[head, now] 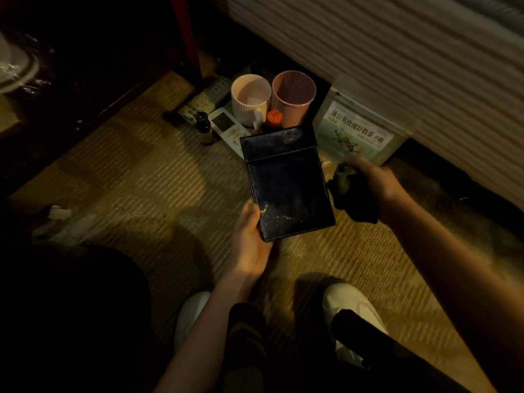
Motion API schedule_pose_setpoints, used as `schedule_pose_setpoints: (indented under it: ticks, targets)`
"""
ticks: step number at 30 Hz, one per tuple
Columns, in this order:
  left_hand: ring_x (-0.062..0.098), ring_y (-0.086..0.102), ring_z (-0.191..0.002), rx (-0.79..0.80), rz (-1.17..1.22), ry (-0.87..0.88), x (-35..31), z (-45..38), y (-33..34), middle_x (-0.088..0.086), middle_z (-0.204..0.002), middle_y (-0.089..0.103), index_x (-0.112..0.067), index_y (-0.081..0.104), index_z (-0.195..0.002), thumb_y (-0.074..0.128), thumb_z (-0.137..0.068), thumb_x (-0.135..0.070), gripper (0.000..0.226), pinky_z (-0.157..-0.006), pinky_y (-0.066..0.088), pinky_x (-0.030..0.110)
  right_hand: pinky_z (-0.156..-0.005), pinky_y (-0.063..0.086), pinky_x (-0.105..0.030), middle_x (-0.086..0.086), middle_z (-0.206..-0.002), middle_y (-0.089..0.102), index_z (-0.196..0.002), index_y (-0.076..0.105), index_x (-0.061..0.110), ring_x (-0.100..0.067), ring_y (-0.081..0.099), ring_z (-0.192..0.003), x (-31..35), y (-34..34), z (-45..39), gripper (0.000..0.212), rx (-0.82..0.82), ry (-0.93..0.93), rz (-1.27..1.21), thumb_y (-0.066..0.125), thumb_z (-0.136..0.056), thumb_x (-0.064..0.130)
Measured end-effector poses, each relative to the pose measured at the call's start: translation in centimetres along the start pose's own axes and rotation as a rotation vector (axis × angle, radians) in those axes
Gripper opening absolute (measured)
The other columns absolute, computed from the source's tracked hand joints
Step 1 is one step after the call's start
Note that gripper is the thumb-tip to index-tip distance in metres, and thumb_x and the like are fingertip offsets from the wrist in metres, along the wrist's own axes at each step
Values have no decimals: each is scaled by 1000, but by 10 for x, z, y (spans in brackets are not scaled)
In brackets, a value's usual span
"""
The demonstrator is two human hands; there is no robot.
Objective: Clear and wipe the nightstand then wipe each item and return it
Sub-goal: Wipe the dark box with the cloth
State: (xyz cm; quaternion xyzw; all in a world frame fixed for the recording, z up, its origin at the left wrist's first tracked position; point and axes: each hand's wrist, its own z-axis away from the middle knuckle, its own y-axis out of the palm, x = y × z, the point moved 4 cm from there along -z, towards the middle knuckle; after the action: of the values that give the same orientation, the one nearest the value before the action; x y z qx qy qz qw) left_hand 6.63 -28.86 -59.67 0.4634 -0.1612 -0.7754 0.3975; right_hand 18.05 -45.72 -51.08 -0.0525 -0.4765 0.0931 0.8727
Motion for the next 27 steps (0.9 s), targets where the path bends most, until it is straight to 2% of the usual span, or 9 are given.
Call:
schedule_pose_setpoints:
  ticks: [4,7,11,16,19,21,23,25,27]
  targets:
    - [23,60,-112,44,-50,-18,-14,6,1,8,-118,65,-12,52,-124,30,-101,-16,32,-96,47,39,-66,55,-32,-15,-89,67,-101,64,1,-20,67,-73,-3,18,5,24,175,-66,146,62,-89,21]
    - [23,57,-118,11,-193,-10,-26,7,-5,9,-126,60,-14,53,-126,35,-99,-25,34,-100,44,41,-38,41,-17,-10,-65,59,-86,61,2,-9,56,-39,-6,19,10,20,146,-16,174,57,-93,20]
    - [-1,57,-88,-36,-313,8,-39,13,-8,-13,-99,61,-29,51,-117,27,-99,-43,33,-83,44,22,-29,32,-17,-11,-47,54,-91,60,-1,-19,44,-27,-6,20,19,25,272,-33,177,52,-95,23]
    - [18,65,-89,-106,-213,-60,-42,12,-18,2,-91,70,-22,63,-92,19,-96,-58,57,-87,50,40,-35,38,-17,0,-49,61,-83,61,1,-10,54,-35,-5,31,27,18,336,-72,198,57,-91,16]
    - [16,64,-72,-167,-248,-33,-38,10,-25,-1,-69,68,-13,61,-80,23,-95,-57,60,-70,51,32,-39,42,-15,1,-55,66,-82,61,-2,-7,60,-43,-4,31,27,14,356,-115,141,56,-90,8]
    - [13,63,-69,-230,-349,1,-38,12,-27,-2,-70,68,-13,59,-78,31,-98,-48,49,-61,51,24,-39,41,-14,2,-53,64,-78,61,-1,-6,59,-42,-1,29,27,13,386,-150,159,56,-89,4]
    - [8,66,-82,-250,-353,77,-39,7,-32,-1,-98,69,-18,61,-100,41,-101,-23,21,-66,54,19,-41,42,-15,3,-53,63,-73,61,3,-6,58,-44,1,28,28,15,426,-198,189,57,-88,2]
    - [8,62,-103,-256,-318,114,-42,6,-34,-1,-124,59,-25,46,-133,44,-96,-3,44,-84,54,25,-43,42,-15,4,-52,61,-69,61,4,-5,56,-45,1,27,28,17,472,-231,201,59,-86,2]
    - [17,58,-115,-238,-156,129,-51,9,-29,3,-133,56,-24,41,-141,55,-92,-20,51,-98,48,40,-46,44,-16,4,-55,62,-66,64,8,-6,57,-49,0,28,29,14,541,-252,209,64,-80,9]
